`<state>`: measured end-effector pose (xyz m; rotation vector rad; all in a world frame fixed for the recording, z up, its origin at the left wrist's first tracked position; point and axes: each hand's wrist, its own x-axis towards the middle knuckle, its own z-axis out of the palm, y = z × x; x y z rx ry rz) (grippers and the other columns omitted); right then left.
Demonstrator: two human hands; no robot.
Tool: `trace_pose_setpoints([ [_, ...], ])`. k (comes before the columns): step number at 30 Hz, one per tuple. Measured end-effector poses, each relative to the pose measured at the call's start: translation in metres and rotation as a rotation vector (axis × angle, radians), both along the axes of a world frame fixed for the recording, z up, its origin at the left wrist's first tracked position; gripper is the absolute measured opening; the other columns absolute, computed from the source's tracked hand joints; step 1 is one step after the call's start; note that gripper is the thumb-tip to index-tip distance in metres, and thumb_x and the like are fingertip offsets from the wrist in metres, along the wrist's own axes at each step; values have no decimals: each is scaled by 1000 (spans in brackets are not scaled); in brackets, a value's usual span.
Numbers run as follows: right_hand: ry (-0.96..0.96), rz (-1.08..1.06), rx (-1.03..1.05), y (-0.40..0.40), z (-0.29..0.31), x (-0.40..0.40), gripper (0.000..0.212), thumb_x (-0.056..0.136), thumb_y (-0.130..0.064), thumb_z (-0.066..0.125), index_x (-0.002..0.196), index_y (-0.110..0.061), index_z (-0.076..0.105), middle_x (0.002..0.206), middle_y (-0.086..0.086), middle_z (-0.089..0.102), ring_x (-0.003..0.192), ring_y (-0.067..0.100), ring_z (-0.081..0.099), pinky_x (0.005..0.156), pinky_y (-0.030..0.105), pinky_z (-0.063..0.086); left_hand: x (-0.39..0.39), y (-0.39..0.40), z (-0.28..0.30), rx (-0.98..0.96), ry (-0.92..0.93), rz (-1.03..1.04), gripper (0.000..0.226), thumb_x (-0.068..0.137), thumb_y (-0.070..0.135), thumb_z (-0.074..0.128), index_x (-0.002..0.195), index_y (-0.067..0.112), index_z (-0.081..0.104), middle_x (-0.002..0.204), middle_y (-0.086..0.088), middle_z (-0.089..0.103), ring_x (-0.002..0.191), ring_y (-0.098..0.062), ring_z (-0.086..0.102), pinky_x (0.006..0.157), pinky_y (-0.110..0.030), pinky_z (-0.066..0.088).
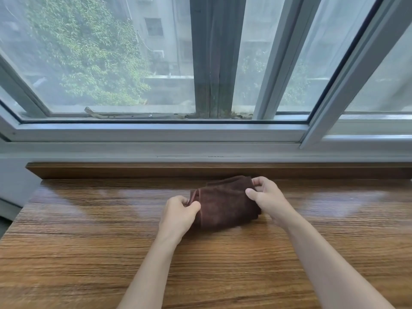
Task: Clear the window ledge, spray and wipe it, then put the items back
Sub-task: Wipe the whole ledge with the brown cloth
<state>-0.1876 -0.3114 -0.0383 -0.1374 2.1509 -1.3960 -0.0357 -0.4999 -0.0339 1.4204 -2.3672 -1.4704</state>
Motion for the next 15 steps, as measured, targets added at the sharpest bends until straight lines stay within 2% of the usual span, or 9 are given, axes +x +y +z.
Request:
trace_pose_setpoints([
  [2,74,55,170,-4,0,3,10,97,-13,64,106,-17,63,100,2,74,99,23,72,81,34,59,11,5,-2,-128,-134,-81,27,86,35,65,68,17,56,66,3,57,70,-21,58,60,-32,38],
  [4,178,125,394,-12,3,9,13,96,-19,63,109,-19,61,107,1,66,109,26,65,83,30,49,14,11,-3,-197,-254,-158,28,90,43,62,79,17,58,81,-1,63,81,-24,62,64,-33,43],
  [6,217,188,569,-21,6,14,32,96,-24,61,128,-20,58,128,11,55,123,35,55,93,33,46,8,15,-3,-188,-295,-151,46,91,56,59,102,11,64,104,-9,68,96,-28,64,77,-36,51],
  [7,204,203,625,-26,9,15,42,95,-24,61,136,-20,54,136,15,50,126,37,52,96,36,46,4,16,-2,-178,-314,-128,54,92,58,59,115,10,61,115,-13,66,104,-29,63,84,-38,50],
  [9,152,190,629,-32,12,16,49,91,-19,61,139,-19,52,136,14,54,116,34,56,88,33,51,-4,19,4,-170,-358,-85,61,94,51,65,134,8,49,132,-17,58,122,-31,56,94,-39,47],
  [11,91,175,587,-35,12,17,48,87,-14,61,135,-16,53,127,10,60,105,29,59,78,31,52,-10,21,6,-115,-337,-29,71,92,38,75,143,6,37,140,-19,55,131,-34,53,103,-42,46],
  [13,81,161,573,-35,10,18,45,86,-12,62,131,-16,53,124,8,61,105,28,60,78,32,53,-13,22,4,-67,-247,21,75,90,25,78,146,9,30,141,-17,56,131,-36,54,106,-44,46],
  [15,117,153,548,-31,9,20,41,87,-11,64,126,-17,52,122,6,62,105,27,60,78,33,52,-9,26,2,-103,-138,-24,72,94,18,73,149,24,26,136,-12,58,127,-32,57,103,-43,47],
])
